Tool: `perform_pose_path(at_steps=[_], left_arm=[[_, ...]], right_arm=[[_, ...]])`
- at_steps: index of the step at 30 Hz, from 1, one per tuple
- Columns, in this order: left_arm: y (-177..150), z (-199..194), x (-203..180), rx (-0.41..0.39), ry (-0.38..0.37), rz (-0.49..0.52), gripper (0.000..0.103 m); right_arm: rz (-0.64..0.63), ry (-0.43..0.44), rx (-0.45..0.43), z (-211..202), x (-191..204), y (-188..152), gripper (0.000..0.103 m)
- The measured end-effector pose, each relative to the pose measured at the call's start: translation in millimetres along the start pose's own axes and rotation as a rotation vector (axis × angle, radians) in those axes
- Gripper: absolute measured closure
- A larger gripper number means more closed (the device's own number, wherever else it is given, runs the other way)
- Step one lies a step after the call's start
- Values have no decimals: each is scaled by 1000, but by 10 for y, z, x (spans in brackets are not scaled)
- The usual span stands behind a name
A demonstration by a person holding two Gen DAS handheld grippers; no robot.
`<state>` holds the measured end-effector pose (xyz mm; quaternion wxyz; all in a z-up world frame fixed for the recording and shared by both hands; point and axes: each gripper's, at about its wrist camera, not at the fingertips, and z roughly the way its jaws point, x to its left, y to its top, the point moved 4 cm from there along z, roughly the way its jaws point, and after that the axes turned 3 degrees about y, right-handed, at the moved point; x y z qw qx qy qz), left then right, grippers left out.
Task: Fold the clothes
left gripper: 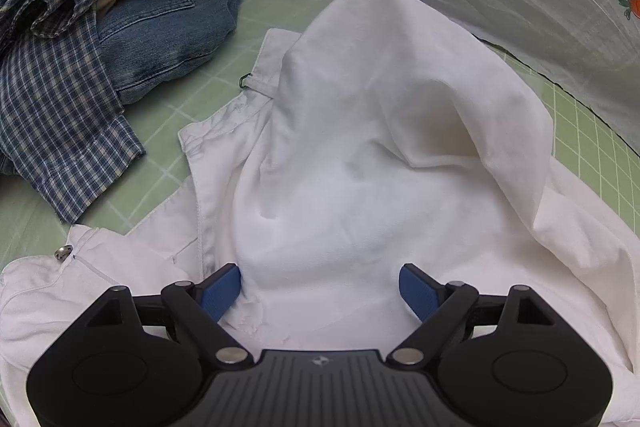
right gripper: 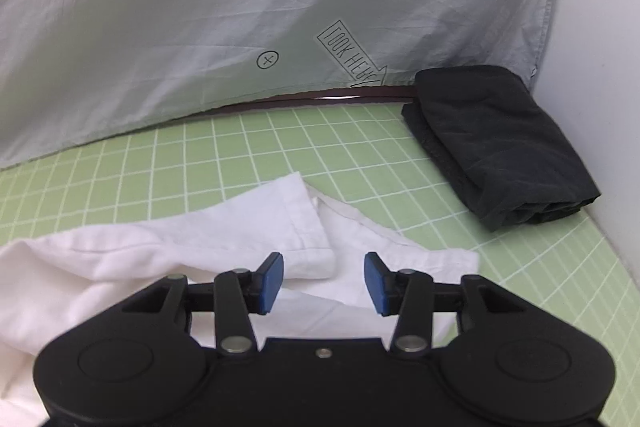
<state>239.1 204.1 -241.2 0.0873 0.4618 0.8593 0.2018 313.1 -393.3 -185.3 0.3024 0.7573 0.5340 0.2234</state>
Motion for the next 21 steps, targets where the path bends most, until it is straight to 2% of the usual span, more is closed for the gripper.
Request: perform_pose_path(at_steps=[6, 8, 13, 17, 19, 21], left_arm=[[-45, 61, -108, -10, 53, 62, 14], [-45, 61, -113, -13, 59, 55, 13], [-49, 64, -98, -19, 58, 51, 12], [-58, 53, -106, -28, 65, 49, 11], [-56, 51, -107, -28, 64, 49, 11], [-48, 50, -108, -27, 62, 51, 10]], right_arm=[[456, 228, 126, 276, 12, 28, 53], [562, 259, 155, 370, 7, -17, 53], [570, 235, 168, 539, 49, -15, 53], [652, 235, 187, 656, -8, -18, 52], [685, 233, 189, 694, -42, -6, 59], [694, 227, 199, 731, -84, 26, 88]])
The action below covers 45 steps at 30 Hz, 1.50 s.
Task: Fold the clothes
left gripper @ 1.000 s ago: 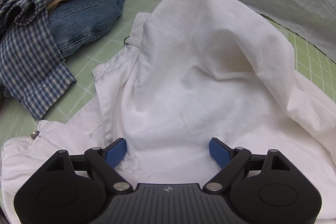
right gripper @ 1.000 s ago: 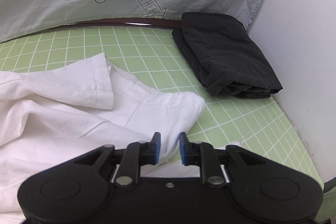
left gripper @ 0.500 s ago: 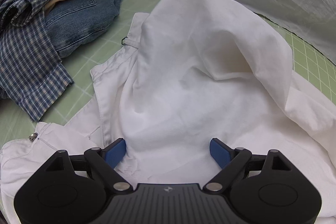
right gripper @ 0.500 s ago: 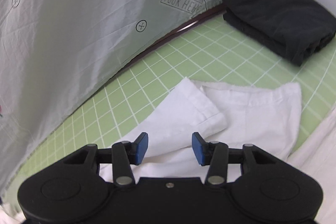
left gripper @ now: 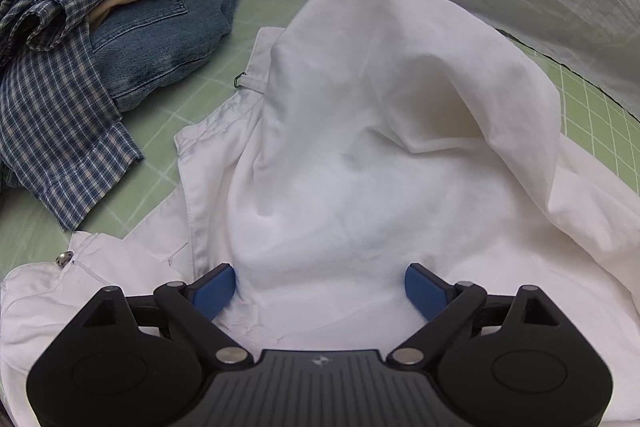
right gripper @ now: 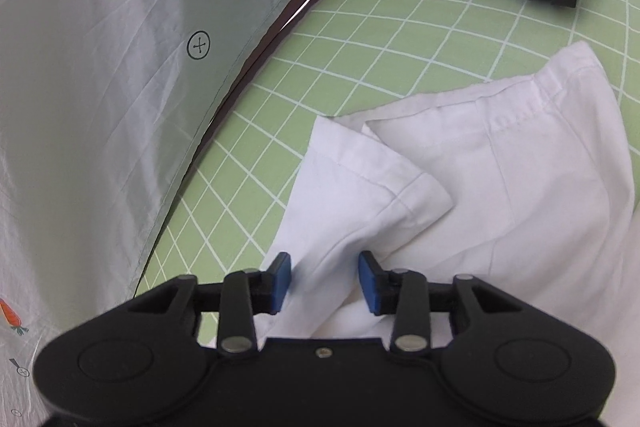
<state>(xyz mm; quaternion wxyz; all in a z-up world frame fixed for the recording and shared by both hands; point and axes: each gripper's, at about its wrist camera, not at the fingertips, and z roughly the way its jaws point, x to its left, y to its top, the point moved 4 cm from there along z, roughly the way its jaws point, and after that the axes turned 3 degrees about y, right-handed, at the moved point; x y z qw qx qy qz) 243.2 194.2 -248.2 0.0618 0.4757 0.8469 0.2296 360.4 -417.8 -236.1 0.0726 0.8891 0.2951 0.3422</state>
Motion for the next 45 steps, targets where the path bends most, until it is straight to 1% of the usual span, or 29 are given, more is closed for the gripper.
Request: perform_pose_path(at_steps=[2, 3, 6, 8, 11, 13, 14, 15, 16, 17, 18, 20, 21, 22, 24, 26, 29, 31, 32, 33, 34, 35, 36, 39, 41, 42, 43, 45], left_arm=[[11, 1, -1, 3, -2, 4, 9], [14, 3, -1, 3, -2, 7, 9], [17, 20, 10, 1, -6, 11, 6], [15, 24, 10, 1, -9, 11, 6], [9, 24, 4, -4, -10, 9, 5], [1, 26, 0, -9, -9, 5, 5], [0, 27, -1, -10, -9, 4, 5], [2, 29, -2, -10, -8, 4, 5], [7, 30, -4, -8, -8, 7, 5], [15, 28, -7, -3, -8, 11, 5], [24, 26, -9, 1, -7, 16, 5], [47, -13, -1, 7, -16, 27, 6], [64, -54, 20, -1, -27, 26, 6], [87, -112, 56, -17, -39, 20, 6], [145, -244, 152, -61, -47, 7, 7], [218, -368, 280, -104, -48, -3, 8], [340, -502, 522, -153, -40, -30, 16], [450, -487, 650, -162, -36, -26, 26], [509, -467, 708, -164, -34, -20, 37], [567, -447, 765, -166, -32, -15, 50], [625, -427, 823, -168, -30, -9, 57], [699, -394, 861, -170, -41, -2, 74], [782, -347, 870, -170, -62, 7, 83], [1016, -164, 825, -173, -104, 53, 82], [1162, -24, 758, -177, -127, 93, 79], [1229, 53, 724, -176, -147, 108, 74], [1296, 129, 691, -176, -166, 124, 70], [1419, 279, 631, -173, -200, 148, 44]], right_arm=[[-23, 12, -24, 4, 34, 174, 100], [-37, 19, -40, 4, 56, 272, 100], [-66, 30, -129, -64, 230, 740, 101], [-91, 19, -216, -150, 379, 1065, 101], [-122, 28, -344, -257, 610, 1493, 101], [-143, 26, -370, -230, 711, 1609, 98], [-165, 6, -372, -208, 747, 1613, 94], [-215, -35, -366, -173, 786, 1565, 81], [-264, -61, -355, -148, 796, 1471, 72], [-303, -73, -344, -135, 786, 1360, 61], [-342, -85, -333, -123, 775, 1249, 60], [-379, -100, -279, -84, 698, 1012, 59], [-391, -106, -246, -68, 637, 879, 56], [-407, -117, -215, -62, 565, 715, 53], [-448, -145, -158, -56, 418, 357, 43], [-493, -180, -118, -78, 327, 34, 37], [-557, -228, -69, -130, 221, -408, 31], [-591, -252, -55, -187, 198, -671, 26], [-610, -265, -49, -213, 200, -796, 23], [-630, -276, -44, -237, 208, -914, 22], [-650, -287, -41, -253, 215, -1022, 22], [-667, -297, -39, -266, 230, -1110, 22], [-683, -307, -39, -280, 251, -1189, 21], [-690, -340, -61, -335, 332, -1392, 20], [-671, -353, -77, -378, 387, -1479, 20], [-664, -358, -86, -408, 414, -1519, 20], [-659, -364, -96, -440, 441, -1560, 19], [-655, -379, -112, -504, 476, -1654, 17]])
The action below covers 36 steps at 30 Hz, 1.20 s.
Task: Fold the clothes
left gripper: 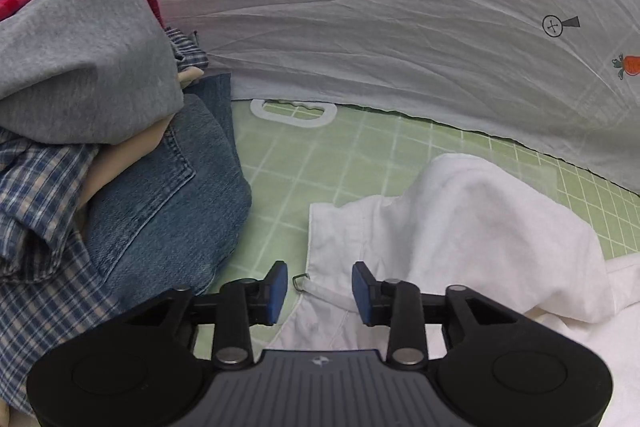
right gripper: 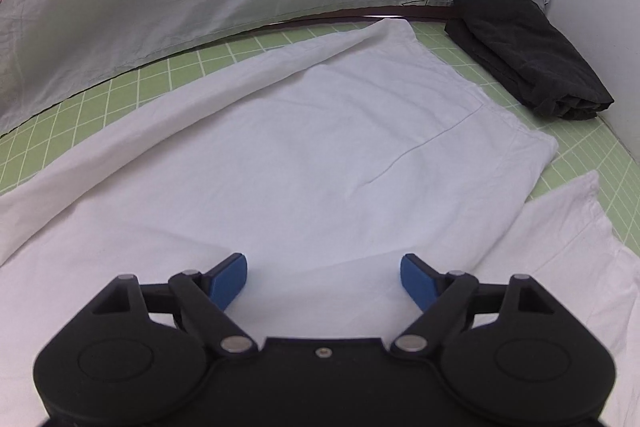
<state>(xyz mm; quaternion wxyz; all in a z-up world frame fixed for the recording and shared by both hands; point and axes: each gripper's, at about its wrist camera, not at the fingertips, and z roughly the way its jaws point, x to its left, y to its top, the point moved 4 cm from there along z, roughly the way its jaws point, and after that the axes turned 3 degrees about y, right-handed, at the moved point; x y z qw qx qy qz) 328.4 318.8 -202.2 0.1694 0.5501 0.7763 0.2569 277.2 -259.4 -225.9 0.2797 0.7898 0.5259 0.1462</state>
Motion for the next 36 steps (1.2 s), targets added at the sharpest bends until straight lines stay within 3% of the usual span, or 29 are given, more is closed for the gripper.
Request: perform_pose_path(at_steps=[3, 8, 10, 11, 12, 14, 16, 18, 20, 22, 26, 32, 36], left_arm=[[100, 223, 4, 9, -41, -5, 29], [134, 408, 40, 29, -185, -106, 28], [120, 456, 13, 40, -197, -113, 38], [111, 466, 2, 45, -184, -109, 64], [101, 469, -2, 46, -160, -103, 79], [107, 398, 50, 29, -154, -127, 89], [149, 268, 159, -2, -104, -161, 90], [154, 152, 285, -38, -5, -174, 90], [130, 96, 386, -54, 98, -159, 90], [97, 127, 413, -43, 142, -125, 90], [70, 161, 373, -41, 173, -66, 89], [80, 213, 403, -16, 180, -92, 87], [82, 250, 408, -5, 188, -86, 83]], right_arm=[[7, -30, 9, -121, 53, -124, 17], [35, -60, 60, -212, 137, -283, 16], [22, -71, 72, -219, 198, -305, 16], [12, -76, 75, -222, 232, -301, 16], [4, -80, 75, -225, 263, -292, 16], [-20, -84, 70, -227, 335, -254, 16], [-59, -83, 60, -219, 434, -206, 16], [-99, -78, 49, -200, 531, -164, 16], [-135, -55, 40, -171, 652, -124, 16], [-172, -9, 31, -129, 817, -78, 16], [-257, 79, 8, -37, 1171, 17, 16], [-347, 197, -34, 203, 1674, 259, 13], [-360, 273, -53, 454, 1972, 596, 12]])
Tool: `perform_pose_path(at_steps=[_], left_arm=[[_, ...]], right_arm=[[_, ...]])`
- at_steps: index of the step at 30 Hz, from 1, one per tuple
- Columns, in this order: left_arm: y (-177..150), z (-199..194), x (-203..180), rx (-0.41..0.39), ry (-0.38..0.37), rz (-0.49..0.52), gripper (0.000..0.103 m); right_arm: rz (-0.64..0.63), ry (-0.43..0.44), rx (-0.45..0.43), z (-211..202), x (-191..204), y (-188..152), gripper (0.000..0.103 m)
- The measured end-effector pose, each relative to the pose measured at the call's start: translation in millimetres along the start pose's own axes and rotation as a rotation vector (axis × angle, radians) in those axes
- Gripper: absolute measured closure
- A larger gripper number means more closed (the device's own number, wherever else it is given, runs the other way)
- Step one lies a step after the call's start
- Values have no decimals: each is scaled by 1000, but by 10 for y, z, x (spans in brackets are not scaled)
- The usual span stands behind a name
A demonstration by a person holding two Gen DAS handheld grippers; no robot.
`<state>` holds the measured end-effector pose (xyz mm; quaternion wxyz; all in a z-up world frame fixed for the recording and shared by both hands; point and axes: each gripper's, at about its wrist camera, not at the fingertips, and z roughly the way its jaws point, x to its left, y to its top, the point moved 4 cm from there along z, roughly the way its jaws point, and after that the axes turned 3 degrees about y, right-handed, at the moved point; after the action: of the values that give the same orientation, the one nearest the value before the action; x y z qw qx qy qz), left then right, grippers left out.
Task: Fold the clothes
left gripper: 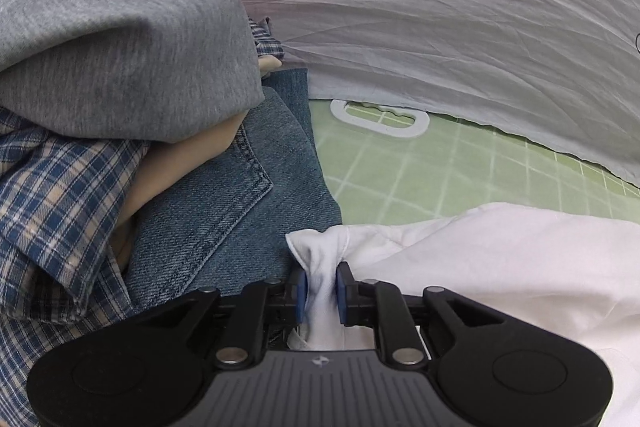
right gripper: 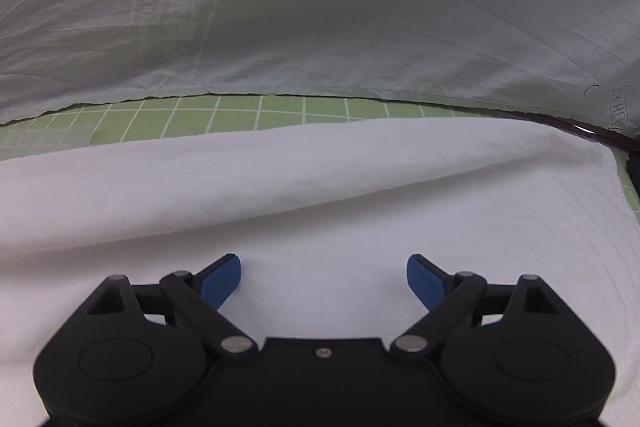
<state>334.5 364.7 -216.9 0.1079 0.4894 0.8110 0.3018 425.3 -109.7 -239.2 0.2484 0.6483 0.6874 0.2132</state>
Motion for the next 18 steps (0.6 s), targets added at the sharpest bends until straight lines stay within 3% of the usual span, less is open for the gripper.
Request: perform_pose_path(at_steps=[3, 9, 13, 18], left_arm=[[4, 24, 19, 10, 5, -17, 77], [2, 49, -73, 11, 34, 18, 62], [22, 21, -100, 18, 33, 7, 54], [39, -181, -136, -27, 9, 19, 34]], right_arm=[[10, 34, -10, 289, -15, 309, 4], [103, 76, -39, 709, -102, 731, 0], [96, 71, -40, 648, -149, 707, 1], [132, 17, -79, 171, -450, 366, 1]])
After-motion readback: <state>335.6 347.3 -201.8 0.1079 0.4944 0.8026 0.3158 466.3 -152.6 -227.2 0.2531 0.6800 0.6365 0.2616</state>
